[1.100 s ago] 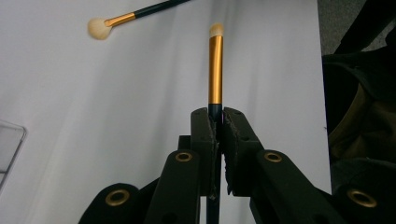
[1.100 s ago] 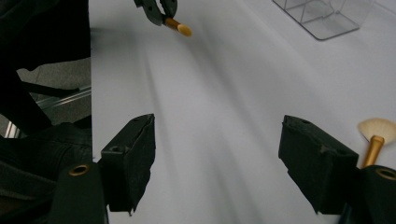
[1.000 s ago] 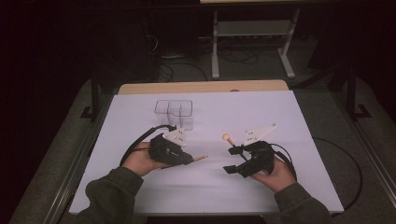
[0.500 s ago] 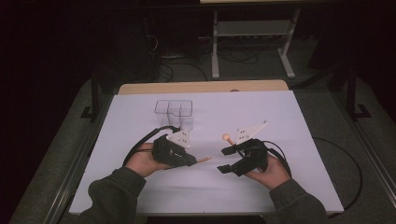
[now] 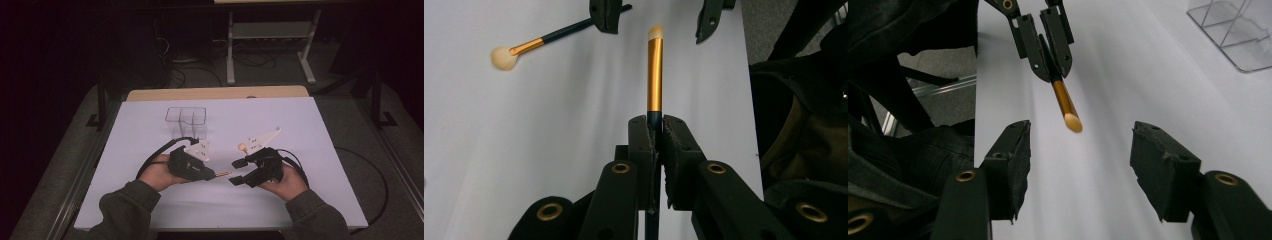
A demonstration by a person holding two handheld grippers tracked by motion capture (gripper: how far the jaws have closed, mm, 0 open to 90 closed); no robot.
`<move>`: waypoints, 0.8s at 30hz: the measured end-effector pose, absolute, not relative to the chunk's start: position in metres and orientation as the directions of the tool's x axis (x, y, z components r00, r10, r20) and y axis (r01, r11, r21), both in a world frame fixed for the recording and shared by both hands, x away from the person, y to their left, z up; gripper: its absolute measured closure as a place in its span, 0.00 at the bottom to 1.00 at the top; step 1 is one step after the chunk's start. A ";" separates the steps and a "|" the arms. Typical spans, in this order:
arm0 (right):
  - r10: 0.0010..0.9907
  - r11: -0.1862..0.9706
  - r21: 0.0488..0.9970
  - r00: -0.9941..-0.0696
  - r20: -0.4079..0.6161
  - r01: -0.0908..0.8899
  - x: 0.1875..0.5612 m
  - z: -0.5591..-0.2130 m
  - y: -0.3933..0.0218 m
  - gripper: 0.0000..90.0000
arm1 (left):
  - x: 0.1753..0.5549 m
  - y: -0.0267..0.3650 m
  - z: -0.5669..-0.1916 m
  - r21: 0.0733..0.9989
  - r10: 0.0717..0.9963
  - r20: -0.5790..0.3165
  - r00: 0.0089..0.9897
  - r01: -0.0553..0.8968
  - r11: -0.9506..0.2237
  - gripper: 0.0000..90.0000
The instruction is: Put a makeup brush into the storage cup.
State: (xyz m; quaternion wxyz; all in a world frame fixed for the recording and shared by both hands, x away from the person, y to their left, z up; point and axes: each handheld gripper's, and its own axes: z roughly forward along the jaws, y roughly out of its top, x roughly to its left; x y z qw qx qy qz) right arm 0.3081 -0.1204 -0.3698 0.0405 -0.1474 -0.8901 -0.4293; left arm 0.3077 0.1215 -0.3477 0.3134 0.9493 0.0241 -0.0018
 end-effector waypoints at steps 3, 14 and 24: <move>0.220 0.595 0.750 -0.956 0.193 0.288 0.309 -0.371 -0.119 0.49 | 0.307 0.119 -0.348 0.593 0.035 -0.016 0.999 0.038 -0.805 0.93; 0.195 0.611 0.739 -0.958 0.209 0.285 0.309 -0.372 -0.118 0.65 | 0.306 0.108 -0.350 0.589 0.004 -0.017 1.000 0.013 -0.808 0.93; 0.168 0.621 0.733 -0.961 0.220 0.276 0.309 -0.373 -0.118 0.79 | 0.306 0.104 -0.350 0.590 -0.008 -0.019 1.000 0.005 -0.807 0.93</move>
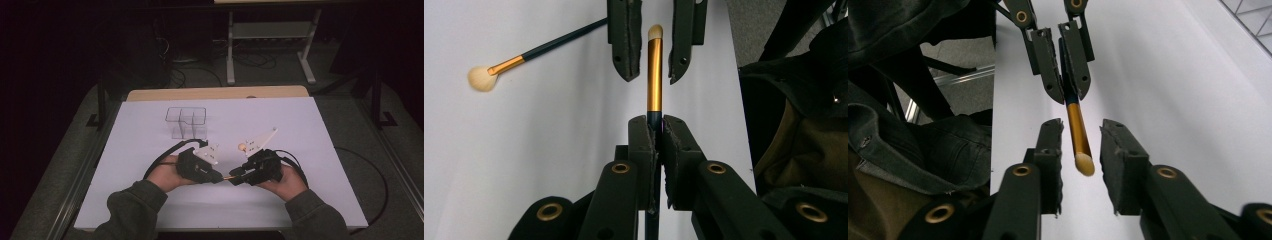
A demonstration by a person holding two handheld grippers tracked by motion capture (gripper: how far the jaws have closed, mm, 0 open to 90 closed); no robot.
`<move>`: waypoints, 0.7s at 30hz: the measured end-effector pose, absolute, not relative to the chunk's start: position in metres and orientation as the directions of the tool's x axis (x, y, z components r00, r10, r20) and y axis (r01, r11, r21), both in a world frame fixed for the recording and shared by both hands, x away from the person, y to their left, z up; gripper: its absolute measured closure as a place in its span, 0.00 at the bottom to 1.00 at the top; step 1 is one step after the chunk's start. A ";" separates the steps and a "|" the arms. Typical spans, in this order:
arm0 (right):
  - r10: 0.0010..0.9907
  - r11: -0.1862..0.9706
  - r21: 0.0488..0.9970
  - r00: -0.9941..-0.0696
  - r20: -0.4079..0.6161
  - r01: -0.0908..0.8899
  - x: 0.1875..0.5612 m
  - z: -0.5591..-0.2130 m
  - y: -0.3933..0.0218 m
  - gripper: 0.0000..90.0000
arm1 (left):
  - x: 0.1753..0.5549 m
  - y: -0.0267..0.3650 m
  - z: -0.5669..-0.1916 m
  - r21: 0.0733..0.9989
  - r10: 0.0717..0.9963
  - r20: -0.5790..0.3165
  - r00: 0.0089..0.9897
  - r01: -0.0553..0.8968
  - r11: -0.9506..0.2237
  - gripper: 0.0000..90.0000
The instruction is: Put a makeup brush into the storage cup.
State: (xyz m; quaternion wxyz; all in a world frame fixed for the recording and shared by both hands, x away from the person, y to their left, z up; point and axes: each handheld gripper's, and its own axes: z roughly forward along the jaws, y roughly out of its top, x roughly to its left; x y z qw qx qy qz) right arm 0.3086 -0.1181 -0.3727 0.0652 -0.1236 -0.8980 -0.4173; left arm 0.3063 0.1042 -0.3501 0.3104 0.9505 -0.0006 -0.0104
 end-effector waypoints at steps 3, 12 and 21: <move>0.162 0.624 0.729 -0.959 0.235 0.284 0.308 -0.373 -0.118 0.84 | 0.306 0.104 -0.350 0.592 -0.010 -0.023 1.000 0.006 -0.806 0.93; 0.131 0.628 0.729 -0.961 0.245 0.271 0.308 -0.374 -0.117 0.92 | 0.304 0.102 -0.351 0.588 -0.022 -0.021 1.000 -0.005 -0.809 0.93; 0.127 0.632 0.735 -0.968 0.217 0.247 0.306 -0.373 -0.118 0.93 | 0.304 0.101 -0.351 0.583 -0.025 -0.023 0.999 -0.007 -0.812 0.93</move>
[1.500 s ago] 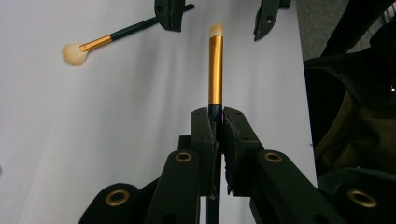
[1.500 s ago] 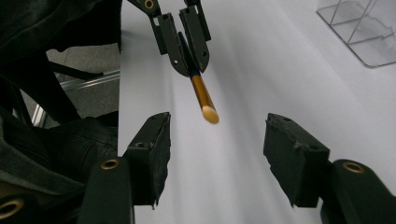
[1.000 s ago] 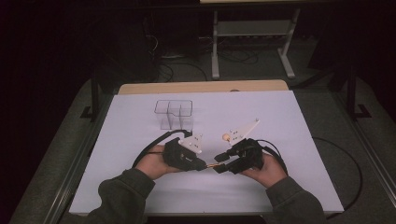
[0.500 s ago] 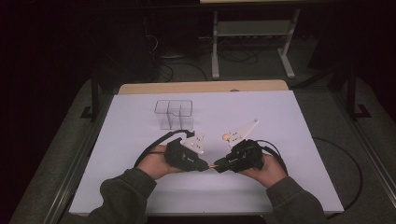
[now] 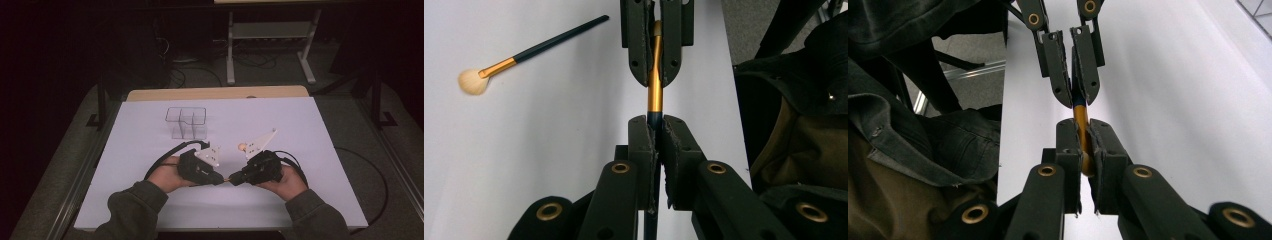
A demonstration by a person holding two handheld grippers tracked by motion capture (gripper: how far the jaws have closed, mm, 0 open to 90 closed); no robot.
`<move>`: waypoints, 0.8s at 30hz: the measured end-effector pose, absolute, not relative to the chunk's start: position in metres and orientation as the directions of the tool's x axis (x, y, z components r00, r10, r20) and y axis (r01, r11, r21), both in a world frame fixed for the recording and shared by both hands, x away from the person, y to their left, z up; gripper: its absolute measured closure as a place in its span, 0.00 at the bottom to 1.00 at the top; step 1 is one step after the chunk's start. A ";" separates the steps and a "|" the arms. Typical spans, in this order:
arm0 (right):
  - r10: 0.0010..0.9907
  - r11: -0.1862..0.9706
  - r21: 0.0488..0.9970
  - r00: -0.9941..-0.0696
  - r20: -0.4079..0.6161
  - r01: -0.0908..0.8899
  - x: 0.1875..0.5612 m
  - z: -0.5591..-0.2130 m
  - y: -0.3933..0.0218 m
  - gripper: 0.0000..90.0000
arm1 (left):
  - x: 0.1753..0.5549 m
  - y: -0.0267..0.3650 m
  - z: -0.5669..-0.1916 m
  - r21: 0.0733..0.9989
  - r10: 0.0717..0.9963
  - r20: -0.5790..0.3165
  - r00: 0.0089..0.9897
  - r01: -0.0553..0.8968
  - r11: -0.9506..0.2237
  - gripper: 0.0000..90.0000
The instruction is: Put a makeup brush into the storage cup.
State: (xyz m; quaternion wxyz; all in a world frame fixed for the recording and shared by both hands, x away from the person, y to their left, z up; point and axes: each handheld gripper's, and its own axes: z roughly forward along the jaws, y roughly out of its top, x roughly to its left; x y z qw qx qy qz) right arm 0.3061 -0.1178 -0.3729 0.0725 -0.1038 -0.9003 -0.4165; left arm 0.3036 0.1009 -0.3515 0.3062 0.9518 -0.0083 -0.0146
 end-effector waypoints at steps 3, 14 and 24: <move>0.123 0.632 0.736 -0.969 0.214 0.243 0.305 -0.373 -0.117 0.93 | 0.304 0.101 -0.352 0.580 -0.023 -0.029 0.999 -0.002 -0.814 0.92; 0.130 0.625 0.744 -0.972 0.197 0.235 0.305 -0.369 -0.126 0.93 | 0.304 0.107 -0.359 0.528 0.004 -0.031 1.000 0.019 -0.849 0.87; 0.121 0.639 0.738 -0.976 0.183 0.218 0.303 -0.366 -0.126 0.93 | 0.303 0.109 -0.361 0.506 0.010 -0.038 0.999 0.028 -0.862 0.91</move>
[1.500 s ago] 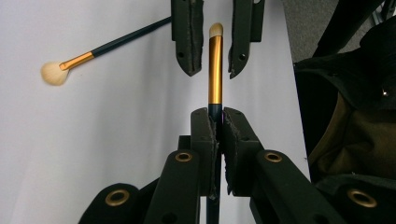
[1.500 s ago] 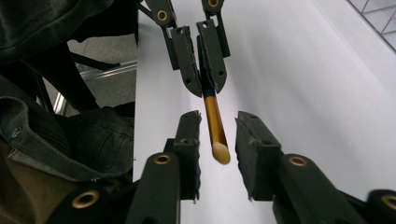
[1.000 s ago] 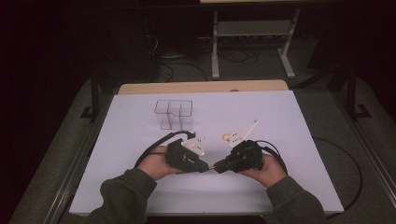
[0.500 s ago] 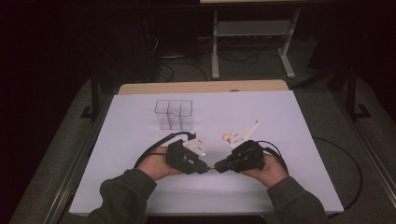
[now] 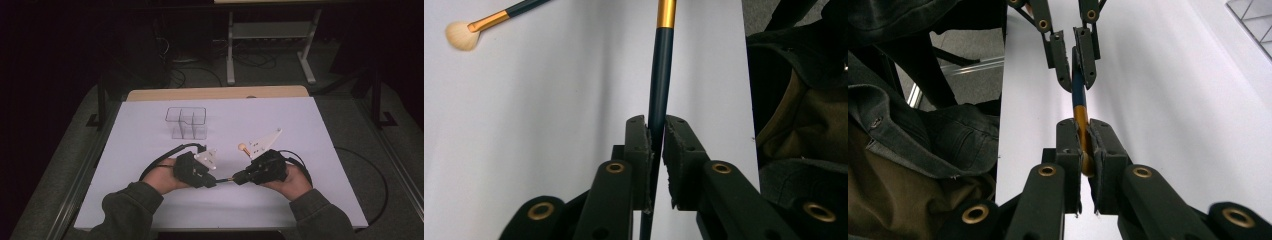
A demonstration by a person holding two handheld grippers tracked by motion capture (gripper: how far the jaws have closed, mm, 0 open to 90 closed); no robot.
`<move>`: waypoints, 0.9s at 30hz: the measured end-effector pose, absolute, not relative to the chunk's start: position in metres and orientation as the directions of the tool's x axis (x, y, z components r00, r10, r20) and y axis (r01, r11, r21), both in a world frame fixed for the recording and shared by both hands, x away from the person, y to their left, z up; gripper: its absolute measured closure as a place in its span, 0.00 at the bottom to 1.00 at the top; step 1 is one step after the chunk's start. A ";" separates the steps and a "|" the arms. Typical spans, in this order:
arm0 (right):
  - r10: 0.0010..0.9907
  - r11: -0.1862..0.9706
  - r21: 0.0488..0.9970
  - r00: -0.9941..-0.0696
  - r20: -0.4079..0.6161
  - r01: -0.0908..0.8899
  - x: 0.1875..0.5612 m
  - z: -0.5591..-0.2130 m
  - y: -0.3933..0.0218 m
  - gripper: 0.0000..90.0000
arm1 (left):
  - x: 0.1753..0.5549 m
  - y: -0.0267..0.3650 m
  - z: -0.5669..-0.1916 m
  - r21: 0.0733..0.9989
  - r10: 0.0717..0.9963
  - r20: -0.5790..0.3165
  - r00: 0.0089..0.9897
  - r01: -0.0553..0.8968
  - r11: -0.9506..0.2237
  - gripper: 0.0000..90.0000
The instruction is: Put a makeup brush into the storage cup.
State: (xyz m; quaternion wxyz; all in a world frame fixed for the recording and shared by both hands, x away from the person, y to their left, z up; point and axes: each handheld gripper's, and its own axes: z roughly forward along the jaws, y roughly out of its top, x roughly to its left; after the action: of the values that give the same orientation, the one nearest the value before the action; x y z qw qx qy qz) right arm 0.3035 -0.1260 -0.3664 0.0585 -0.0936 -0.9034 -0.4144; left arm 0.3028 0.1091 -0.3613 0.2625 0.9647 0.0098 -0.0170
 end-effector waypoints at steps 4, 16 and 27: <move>0.117 0.648 0.733 -0.977 0.176 0.209 0.303 -0.366 -0.124 0.93 | 0.302 0.108 -0.363 0.493 -0.002 -0.035 0.999 0.016 -0.870 0.92; 0.112 0.641 0.741 -0.979 0.168 0.200 0.303 -0.360 -0.124 0.92 | 0.301 0.106 -0.366 0.509 -0.005 -0.048 0.999 0.020 -0.861 0.94; 0.208 0.580 0.758 -0.954 0.215 0.298 0.305 -0.368 -0.135 0.64 | 0.306 0.117 -0.367 0.546 0.049 -0.053 0.997 0.070 -0.835 0.94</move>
State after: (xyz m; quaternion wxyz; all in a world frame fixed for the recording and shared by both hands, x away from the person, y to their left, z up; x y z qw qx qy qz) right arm 0.3046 -0.1351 -0.3678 0.0514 -0.1426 -0.8874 -0.4354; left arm 0.3063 0.1172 -0.3670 0.2855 0.9577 0.0310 -0.0184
